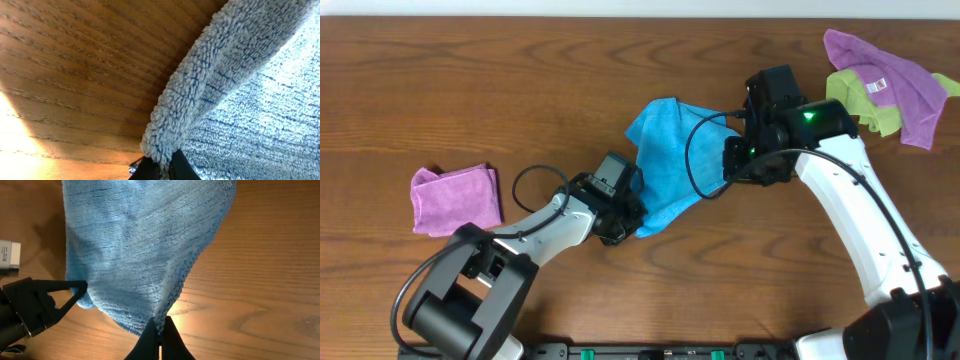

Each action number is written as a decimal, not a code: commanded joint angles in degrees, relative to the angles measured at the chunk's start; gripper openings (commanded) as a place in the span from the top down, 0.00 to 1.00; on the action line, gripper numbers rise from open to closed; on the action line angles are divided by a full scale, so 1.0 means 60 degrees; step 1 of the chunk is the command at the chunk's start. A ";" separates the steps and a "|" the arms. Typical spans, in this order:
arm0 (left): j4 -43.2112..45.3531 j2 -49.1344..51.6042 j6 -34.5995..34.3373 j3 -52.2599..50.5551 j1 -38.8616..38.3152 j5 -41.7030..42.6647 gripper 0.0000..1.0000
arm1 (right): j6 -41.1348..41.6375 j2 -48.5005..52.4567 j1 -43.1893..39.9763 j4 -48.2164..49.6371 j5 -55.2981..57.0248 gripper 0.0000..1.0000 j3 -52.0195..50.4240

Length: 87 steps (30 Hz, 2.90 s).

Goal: Fold the cloth

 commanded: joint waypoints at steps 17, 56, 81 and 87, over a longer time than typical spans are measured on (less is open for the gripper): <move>-0.6237 0.0084 0.4776 0.4393 0.2783 0.1344 0.94 | 0.0109 -0.0066 0.0335 -0.0251 0.0648 0.99 -0.0044; -1.0477 -0.1719 0.6473 0.6510 0.2900 0.0499 0.94 | 0.1515 -0.2251 0.1993 -0.1796 0.1552 0.99 -0.0044; -1.1573 -0.3297 0.5963 0.6510 0.2823 0.1683 0.94 | 0.2102 -0.4299 0.2000 -0.3821 0.0372 0.99 -0.0044; -1.1530 -0.3541 0.5530 0.6510 0.2514 0.1668 0.94 | 0.2098 -0.4295 0.2000 -0.3574 0.0576 0.99 -0.0022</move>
